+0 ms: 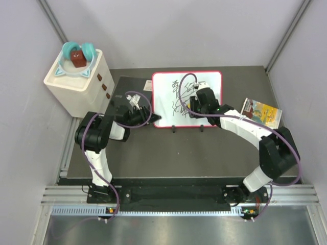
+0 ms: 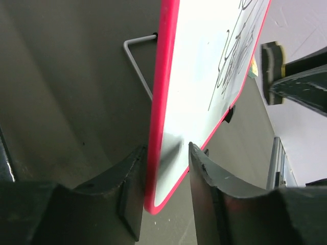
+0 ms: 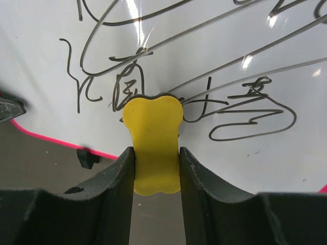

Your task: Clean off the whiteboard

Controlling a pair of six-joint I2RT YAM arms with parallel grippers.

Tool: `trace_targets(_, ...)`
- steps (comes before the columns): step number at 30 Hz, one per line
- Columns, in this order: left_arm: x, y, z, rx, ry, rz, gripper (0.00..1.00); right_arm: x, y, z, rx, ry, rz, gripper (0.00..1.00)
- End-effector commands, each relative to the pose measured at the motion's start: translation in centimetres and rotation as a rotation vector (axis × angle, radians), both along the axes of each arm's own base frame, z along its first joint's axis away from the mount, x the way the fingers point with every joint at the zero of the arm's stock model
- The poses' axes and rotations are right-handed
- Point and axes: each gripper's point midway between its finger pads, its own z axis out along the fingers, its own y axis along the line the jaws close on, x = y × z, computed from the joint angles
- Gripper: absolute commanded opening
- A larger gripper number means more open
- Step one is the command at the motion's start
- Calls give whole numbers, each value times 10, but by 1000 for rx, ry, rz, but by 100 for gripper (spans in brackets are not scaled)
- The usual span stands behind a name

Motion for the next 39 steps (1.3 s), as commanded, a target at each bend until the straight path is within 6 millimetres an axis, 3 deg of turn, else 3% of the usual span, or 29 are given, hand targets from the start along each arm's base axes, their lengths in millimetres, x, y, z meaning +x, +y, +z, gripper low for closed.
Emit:
trace_targets(1, -5, -3, 13, -18, -88, -40, 38, 24, 9, 8, 50, -60, -44, 0)
trace_targets(11, -11, -3, -12, 17, -62, -67, 0, 39, 1, 5, 46, -133, -119, 0)
trace_targets(20, -13, 8, -34, 68, -47, -16, 0, 59, 11, -11, 36, -126, -129, 0)
trace_targets(25, -14, 9, -45, 64, -17, -5, 0, 61, 22, -32, 50, -97, -112, 0)
trace_targets(28, -16, 10, -47, 66, -11, 1, 0, 58, 32, -35, 31, -122, -93, 0)
trace_targets(36, -15, 11, -49, 77, -9, 3, 0, 30, 109, -38, -2, -131, 51, 0)
trace_targets(39, -16, 12, -48, 78, -12, 5, 0, 30, 116, -51, -14, -91, 29, 0)
